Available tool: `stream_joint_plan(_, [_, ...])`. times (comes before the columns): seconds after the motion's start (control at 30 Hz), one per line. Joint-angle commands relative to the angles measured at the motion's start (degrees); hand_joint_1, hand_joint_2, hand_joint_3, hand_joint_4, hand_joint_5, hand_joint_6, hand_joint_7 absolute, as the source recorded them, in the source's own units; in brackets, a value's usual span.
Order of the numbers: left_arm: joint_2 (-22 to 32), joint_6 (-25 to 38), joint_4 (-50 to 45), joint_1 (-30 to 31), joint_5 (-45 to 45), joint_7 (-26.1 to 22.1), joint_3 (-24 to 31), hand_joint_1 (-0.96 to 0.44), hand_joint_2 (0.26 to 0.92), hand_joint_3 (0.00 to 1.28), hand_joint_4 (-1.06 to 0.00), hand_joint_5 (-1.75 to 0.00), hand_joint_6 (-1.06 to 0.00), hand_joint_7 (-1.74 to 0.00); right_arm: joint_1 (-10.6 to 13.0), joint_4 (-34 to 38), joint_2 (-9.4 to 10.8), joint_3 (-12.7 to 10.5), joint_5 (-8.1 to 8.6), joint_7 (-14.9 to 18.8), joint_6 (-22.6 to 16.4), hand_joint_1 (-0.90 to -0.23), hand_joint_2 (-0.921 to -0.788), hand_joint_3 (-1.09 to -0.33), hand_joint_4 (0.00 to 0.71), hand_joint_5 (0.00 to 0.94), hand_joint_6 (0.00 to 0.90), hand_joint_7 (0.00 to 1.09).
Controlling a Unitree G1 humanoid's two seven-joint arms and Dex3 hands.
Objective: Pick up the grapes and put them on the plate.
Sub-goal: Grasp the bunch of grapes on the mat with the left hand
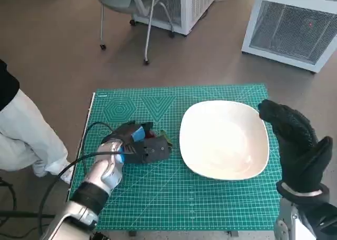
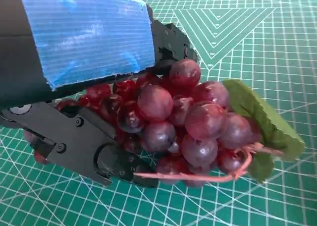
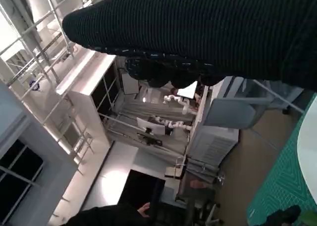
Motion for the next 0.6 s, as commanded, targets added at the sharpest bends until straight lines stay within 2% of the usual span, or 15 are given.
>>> stream_joint_plan(0.03, [-0.7, -0.6, 2.3, -1.6, 0.1, 0.2, -0.8, -0.26, 0.765, 0.00, -0.13, -0.01, -0.30, 0.00, 1.5, -0.1, -0.2, 0.0, -0.08, -0.2, 1.0, -0.529, -0.921, -0.565, 0.452, 0.000, 0.103, 0.57])
stream_joint_plan(0.6, [-1.8, -1.7, 6.7, -3.5, -0.2, 0.8, -1.7, -0.24, 0.782, 0.01, -0.17, -0.01, -0.32, -0.01, 1.8, -0.4, -0.4, 0.0, 0.01, -0.1, 1.4, -0.525, -0.921, -0.566, 0.452, 0.000, 0.103, 0.57])
